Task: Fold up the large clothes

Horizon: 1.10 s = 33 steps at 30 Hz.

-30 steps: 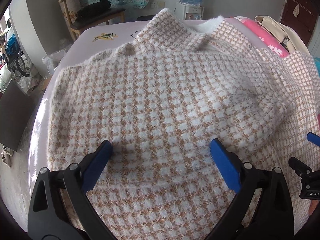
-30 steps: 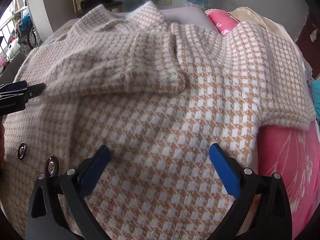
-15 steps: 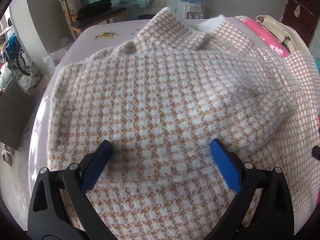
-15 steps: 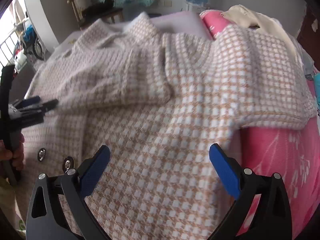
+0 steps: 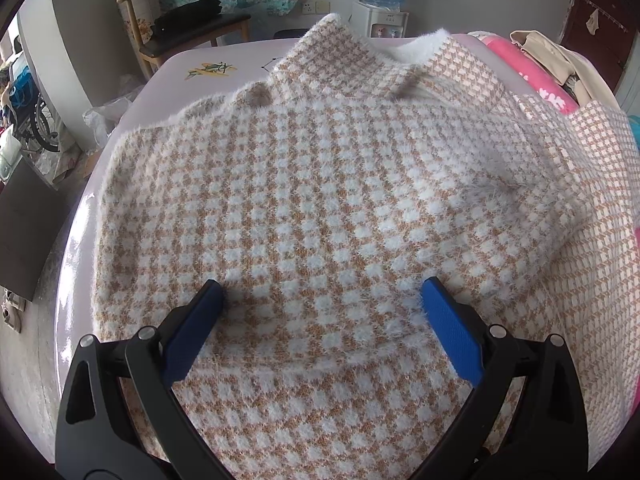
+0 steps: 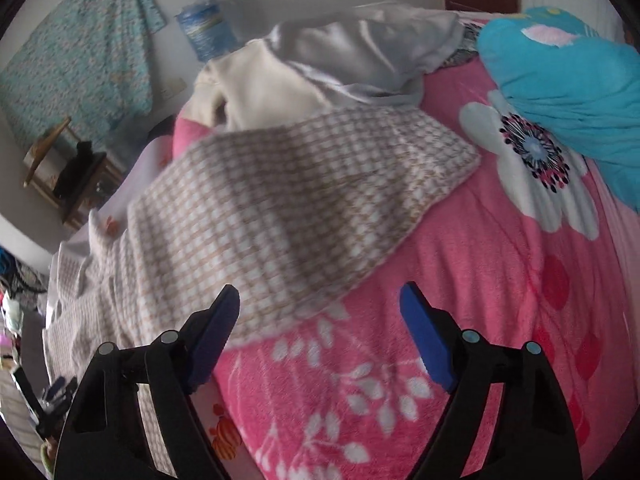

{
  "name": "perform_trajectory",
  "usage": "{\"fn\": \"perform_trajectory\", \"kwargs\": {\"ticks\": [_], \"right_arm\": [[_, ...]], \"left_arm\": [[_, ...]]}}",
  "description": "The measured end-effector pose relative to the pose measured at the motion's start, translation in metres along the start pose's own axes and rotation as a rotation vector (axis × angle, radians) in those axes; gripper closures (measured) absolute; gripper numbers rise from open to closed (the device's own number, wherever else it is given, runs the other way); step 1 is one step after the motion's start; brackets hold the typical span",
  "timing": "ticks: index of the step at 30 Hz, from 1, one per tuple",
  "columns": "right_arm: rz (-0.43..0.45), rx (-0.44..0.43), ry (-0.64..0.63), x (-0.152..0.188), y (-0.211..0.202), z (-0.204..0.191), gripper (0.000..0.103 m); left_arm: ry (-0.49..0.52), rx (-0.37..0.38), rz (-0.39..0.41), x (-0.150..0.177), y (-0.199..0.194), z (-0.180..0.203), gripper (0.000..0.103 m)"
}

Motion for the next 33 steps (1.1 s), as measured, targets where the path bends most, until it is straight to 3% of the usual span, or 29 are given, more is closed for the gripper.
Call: {"fn": "perform_trajectory", "kwargs": {"ticks": [12,22,33], "right_arm": [[-0.032,0.092,0.242,-0.05,0.068,0.058,0.047],[-0.049,0.012,0.453,-0.042,0.101,0.095,0.072],[-0.002,-0.101,0.49,-0.043,0.083,0.098,0.091]], "left_arm": [[0.006,0.005,-0.01,-0.001,0.002,0.001,0.007],[0.007,0.005,-0.012,-0.001,0.002,0.001,0.007],[0.008,0.005,-0.008,0.0,0.003,0.002,0.007]]}}
Point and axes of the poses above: each gripper's, at about its wrist camera, not at the fingertips, and y roughly the way its jaws point, z to its right, x to its underside, the point moved 5 cm from there along y, roughly the way its jaws point, and after that the axes turned 7 degrees about z, right-handed, at the moved point
